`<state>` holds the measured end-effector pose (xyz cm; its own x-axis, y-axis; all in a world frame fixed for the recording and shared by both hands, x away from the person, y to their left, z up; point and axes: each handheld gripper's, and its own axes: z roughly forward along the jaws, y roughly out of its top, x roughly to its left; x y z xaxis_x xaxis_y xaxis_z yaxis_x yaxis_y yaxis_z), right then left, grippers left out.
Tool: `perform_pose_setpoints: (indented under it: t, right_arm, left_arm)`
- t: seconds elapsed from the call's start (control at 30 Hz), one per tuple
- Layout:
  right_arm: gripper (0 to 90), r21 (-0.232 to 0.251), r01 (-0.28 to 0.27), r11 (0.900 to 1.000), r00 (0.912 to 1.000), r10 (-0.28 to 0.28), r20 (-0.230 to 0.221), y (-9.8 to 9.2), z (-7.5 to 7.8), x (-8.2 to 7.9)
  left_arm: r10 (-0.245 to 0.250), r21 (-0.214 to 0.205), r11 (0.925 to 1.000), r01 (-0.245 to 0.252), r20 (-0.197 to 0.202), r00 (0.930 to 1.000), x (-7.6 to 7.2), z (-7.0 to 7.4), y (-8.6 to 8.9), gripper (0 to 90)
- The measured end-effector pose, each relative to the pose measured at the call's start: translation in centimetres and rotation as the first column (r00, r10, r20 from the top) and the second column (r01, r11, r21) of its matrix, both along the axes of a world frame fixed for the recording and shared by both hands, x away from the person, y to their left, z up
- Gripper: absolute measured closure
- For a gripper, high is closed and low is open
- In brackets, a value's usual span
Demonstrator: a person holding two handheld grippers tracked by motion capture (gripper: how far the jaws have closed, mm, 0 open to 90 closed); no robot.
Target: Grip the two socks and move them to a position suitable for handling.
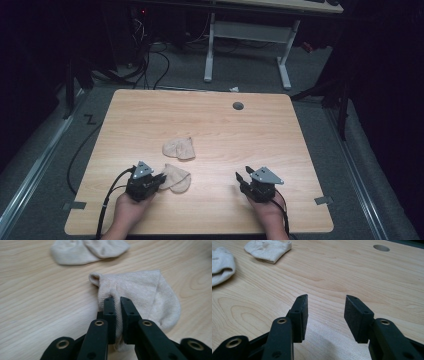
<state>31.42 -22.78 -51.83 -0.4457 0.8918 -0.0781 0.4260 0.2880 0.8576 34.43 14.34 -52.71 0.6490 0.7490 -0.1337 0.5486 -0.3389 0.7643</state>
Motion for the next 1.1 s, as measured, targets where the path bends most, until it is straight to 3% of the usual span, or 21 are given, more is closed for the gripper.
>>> perform_pose_setpoints:
  t: [0.1,0.3,0.47,0.57,0.7,0.8,0.87,0.9,0.97,1.1]
  right_arm:
    - [54.9,-0.003,-0.002,1.0,1.0,0.002,-0.002,0.1,0.0,0.0]
    - [54.9,-0.004,-0.004,1.0,1.0,0.004,-0.002,0.1,0.0,0.0]
    - [54.8,-0.003,-0.005,1.0,1.0,0.005,-0.002,0.1,0.0,-0.1]
    - [54.8,-0.006,-0.009,0.9999,1.0,0.009,0.0,0.1,0.0,0.0]
    - [54.8,-0.007,-0.009,0.9999,1.0,0.009,-0.003,0.1,0.0,0.0]
    - [54.8,-0.007,-0.009,0.9999,1.0,0.009,-0.001,0.2,0.0,0.0]
    - [54.8,-0.006,-0.011,0.9999,0.9999,0.011,0.0,0.2,-0.1,0.0]
    - [54.8,-0.006,-0.011,0.9999,0.9999,0.011,0.0,0.2,-0.1,0.0]
    - [54.9,-0.004,-0.012,0.9999,0.9999,0.012,-0.001,0.2,0.0,0.0]
    - [54.8,-0.011,-0.025,0.9996,0.9997,0.025,0.0,0.4,0.0,-0.1]
  left_arm:
    - [-0.048,0.013,0.9987,0.048,-0.007,0.9988,-0.3,-0.2,-1.6,83.5]
    - [-0.085,0.012,0.9963,0.085,-0.015,0.9963,-0.4,-0.3,-3.1,82.9]
    - [-0.071,0.016,0.9973,0.071,-0.021,0.9973,-0.1,-0.3,-3.4,78.8]
    - [-0.051,0.012,0.9986,0.051,-0.003,0.9987,-0.1,-0.1,-3.2,66.4]
    - [-0.019,-0.026,0.9995,0.019,0.02,0.9996,-0.7,0.9,-2.7,62.9]
    - [-0.022,-0.047,0.9986,0.023,0.02,0.9996,-1.1,1.2,-2.8,62.5]
    - [-0.042,-0.067,0.9968,0.043,0.015,0.999,-1.6,1.2,-3.2,70.9]
    - [-0.052,-0.066,0.9964,0.053,0.015,0.9985,-1.8,1.2,-3.5,70.9]
    - [-0.078,-0.072,0.9943,0.079,0.012,0.9969,-2.4,1.1,-4.2,89.4]
    - [-0.132,-0.055,0.9898,0.131,-0.017,0.991,-3.3,0.4,-6.0,90.0]
